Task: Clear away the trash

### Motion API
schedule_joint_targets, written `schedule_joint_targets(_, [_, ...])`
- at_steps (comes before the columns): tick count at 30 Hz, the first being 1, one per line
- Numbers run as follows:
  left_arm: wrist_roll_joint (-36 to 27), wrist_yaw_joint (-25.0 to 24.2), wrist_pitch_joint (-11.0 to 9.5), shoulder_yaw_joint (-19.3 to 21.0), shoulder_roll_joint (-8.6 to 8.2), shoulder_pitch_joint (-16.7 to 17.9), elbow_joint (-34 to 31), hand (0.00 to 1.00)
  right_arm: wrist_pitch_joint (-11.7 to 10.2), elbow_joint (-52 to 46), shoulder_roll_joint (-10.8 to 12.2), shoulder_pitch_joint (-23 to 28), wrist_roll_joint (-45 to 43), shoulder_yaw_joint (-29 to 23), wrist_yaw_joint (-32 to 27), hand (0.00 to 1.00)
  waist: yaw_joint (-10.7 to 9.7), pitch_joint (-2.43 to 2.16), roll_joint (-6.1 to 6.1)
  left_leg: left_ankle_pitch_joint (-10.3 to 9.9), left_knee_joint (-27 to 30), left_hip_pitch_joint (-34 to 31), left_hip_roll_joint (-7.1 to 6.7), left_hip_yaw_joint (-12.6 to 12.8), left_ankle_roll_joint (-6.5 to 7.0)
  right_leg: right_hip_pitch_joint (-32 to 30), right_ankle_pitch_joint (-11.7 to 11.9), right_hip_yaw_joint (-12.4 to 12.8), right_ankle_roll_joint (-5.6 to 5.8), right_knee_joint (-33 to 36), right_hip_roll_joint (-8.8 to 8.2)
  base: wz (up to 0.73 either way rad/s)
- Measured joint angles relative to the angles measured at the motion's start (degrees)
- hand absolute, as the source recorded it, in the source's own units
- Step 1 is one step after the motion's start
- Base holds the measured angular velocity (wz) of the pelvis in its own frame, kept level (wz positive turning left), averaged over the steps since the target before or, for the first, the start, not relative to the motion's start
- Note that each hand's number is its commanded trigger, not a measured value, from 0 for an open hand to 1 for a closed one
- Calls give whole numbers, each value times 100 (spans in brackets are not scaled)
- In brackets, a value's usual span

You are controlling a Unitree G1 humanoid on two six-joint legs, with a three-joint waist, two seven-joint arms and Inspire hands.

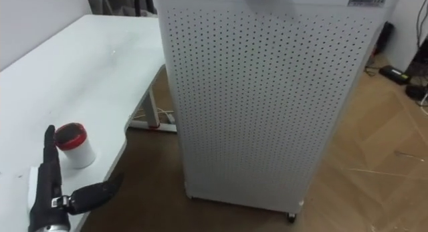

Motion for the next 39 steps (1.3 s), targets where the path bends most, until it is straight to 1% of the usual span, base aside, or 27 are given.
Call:
schedule_joint_targets(2, [2, 2, 0, 4, -3, -1, 0, 0, 1, -22, 3, -21, -27, 21, -17, 100, 70, 7, -5, -134, 98, 16, -14, 78, 37, -8, -32, -80, 59, 144, -80, -5])
schedule_joint_targets(3, [8, 17, 0, 6, -5, 0, -7, 0, 3, -23, 4, -40, -27, 87, -65, 100, 126, 11, -2, -256, 201, 18, -20, 124, 60, -51, -45, -201, 82, 365, -138, -5])
schedule_joint_targets(4, [20, 61, 0, 7, -2, 2, -26, 0, 6, -29, 5, -72, -22, 106, -103, 100, 148, 4, 10, -363, 254, 13, -28, 125, 94, -185, -45, -340, 84, 826, -223, 0])
schedule_joint_targets(5, [21, 89, -1, 7, 1, 1, -50, 0, 6, -27, 9, -97, -24, 106, -126, 100, 157, 4, 8, -399, 284, 28, -62, 120, 115, -286, -41, -370, 92, 1109, -291, 14])
schedule_joint_targets(6, [24, 154, -1, 7, -9, 3, -110, 0, 4, -28, 4, -134, -25, 103, -162, 100, 170, 12, -14, -478, 329, 62, -145, 103, 175, -483, 10, -381, 183, 1646, -432, 27])
schedule_joint_targets(7, [45, 185, -2, 0, -15, 2, -178, 0, 4, -23, 1, -153, -13, 102, -210, 100, 187, 27, -39, -556, 359, 123, -220, 64, 237, -628, 149, -392, 355, 2102, -534, 29])
schedule_joint_targets(8, [67, 195, -2, -1, -14, 3, -196, 0, 4, -18, 0, -154, -3, 103, -229, 100, 209, 26, -38, -586, 358, 162, -248, 34, 258, -701, 268, -395, 372, 2286, -549, 30])
schedule_joint_targets(9, [75, 236, -1, -10, -15, -2, -208, 0, 3, 2, 0, -146, 49, 103, -246, 100, 220, 29, -10, -625, 306, 280, -265, -51, 294, -802, 599, -416, 355, 2558, -572, 24])
schedule_joint_targets(10, [119, 293, -2, -33, -8, 2, -207, 0, 5, 0, -1, -136, 65, 105, -264, 100, 260, 44, 68, -661, 209, 446, -238, -168, 321, -847, 845, -432, 369, 2719, -518, 18])
schedule_joint_targets(11, [118, 314, -2, -38, -4, 4, -211, 0, 5, -5, -2, -143, 66, 105, -266, 100, 311, 45, 94, -666, 138, 518, -219, -203, 324, -902, 785, -424, 370, 2701, -516, 0])
schedule_joint_targets(12, [117, 344, -9, -34, -5, 0, -220, 0, -3, -28, -11, -194, 106, 106, -246, 100, 388, 64, 146, -665, 9, 618, -170, -236, 325, -1139, 549, -454, 351, 2658, -497, 0])
schedule_joint_targets(13, [117, 360, -12, -43, -11, 12, -213, 0, -3, 6, -9, -270, 130, 124, -209, 100, 406, 89, 169, -657, -106, 750, -139, -286, 324, -1348, 356, -448, 329, 2418, -446, 11])
schedule_joint_targets(14, [117, 366, -12, -59, -19, 20, -213, 0, -3, 24, -6, -286, 138, 153, -195, 100, 402, 86, 175, -657, -151, 800, -125, -329, 324, -1416, 316, -454, 330, 2197, -413, 28])
schedule_joint_targets(15, [123, 380, -15, -80, -28, 27, -215, 0, -2, 82, 7, -310, 138, 169, -179, 100, 409, 83, 160, -659, -236, 911, -108, -402, 319, -1533, 304, -467, 334, 1652, -390, 39])
schedule_joint_targets(16, [122, 395, -16, -76, -22, 51, -213, 0, -6, 108, 11, -325, 125, 168, -177, 100, 383, 74, 135, -668, -315, 1010, -110, -501, 299, -1582, 398, -469, 303, 1006, -390, 38])
schedule_joint_targets(17, [120, 395, -16, -70, -13, 57, -212, 0, -20, 106, 13, -326, 122, 168, -176, 100, 382, 74, 119, -681, -349, 1051, -110, -539, 278, -1611, 538, -467, 292, 657, -391, 42])
schedule_joint_targets(18, [118, 395, -15, -64, 6, 69, -194, 0, -44, 89, 25, -322, 115, 178, -172, 100, 373, 76, 93, -716, -365, 1117, -101, -639, 218, -1648, 1181, -475, 279, 329, -364, 44])
schedule_joint_targets(19, [123, 392, -15, -65, 5, 108, -191, 0, -44, 96, 50, -290, 78, 180, -156, 100, 346, 4, 85, -735, -404, 1171, -46, -748, 160, -1523, 1211, -558, 253, 159, -287, 39])
schedule_joint_targets(20, [123, 394, -16, -59, 5, 105, -194, 0, -44, 109, 53, -307, 47, 195, -142, 100, 372, 5, 90, -745, -435, 1209, -2, -778, 130, -1438, 1233, -634, 222, 65, -223, 28])
schedule_joint_targets(22, [108, 384, -14, -44, 41, 130, -194, 0, -44, 125, 77, -373, -76, 280, 12, 100, 398, 30, 26, -729, -602, 1357, 114, -770, 59, -1182, 1264, -713, 174, -197, -93, 16])
schedule_joint_targets(25, [109, 330, 6, -47, 43, 205, -208, 0, -28, 157, 88, -437, -118, 305, 79, 100, 395, 33, -36, -727, -760, 1528, 197, -777, 20, -901, 1282, -793, 146, -522, 41, 12])
schedule_joint_targets(28, [110, 265, 10, -49, 52, 265, -251, 0, -20, 161, 86, -430, -195, 321, 196, 100, 368, 39, -67, -715, -915, 1667, 222, -804, -1, -703, 1289, -802, 142, -736, 93, 6])
schedule_joint_targets(32, [106, 206, 10, -67, 51, 278, -250, 0, -20, 152, 90, -433, -329, 322, 324, 100, 329, 43, -71, -713, -1041, 1771, 232, -791, -4, -644, 1288, -787, 143, -814, 108, -2])
schedule_joint_targets(34, [106, 162, 9, -64, 53, 310, -250, 0, -21, 151, 91, -428, -326, 322, 382, 100, 261, 52, -82, -713, -1107, 1848, 233, -791, -4, -585, 1290, -783, 146, -853, 114, 0])
schedule_joint_targets(37, [107, 153, 9, -77, 53, 329, -249, 0, -25, 150, 97, -427, -324, 322, 407, 100, 228, 63, -103, -713, -1153, 1917, 231, -784, -4, -544, 1290, -767, 146, -865, 114, -2])
schedule_joint_targets(38, [107, 151, 9, -78, 53, 329, -249, 16, -27, 150, 97, -427, -324, 322, 410, 100, 224, 65, -106, -713, -1174, 1937, 231, -784, -4, -533, 1290, -767, 146, -876, 115, 0])
schedule_joint_targets(39, [106, 148, 9, -84, 54, 329, -250, 68, -28, 148, 97, -423, -327, 322, 410, 100, 213, 64, -110, -713, -1187, 1948, 231, -764, -4, -507, 1298, -762, 159, -920, 118, 0])
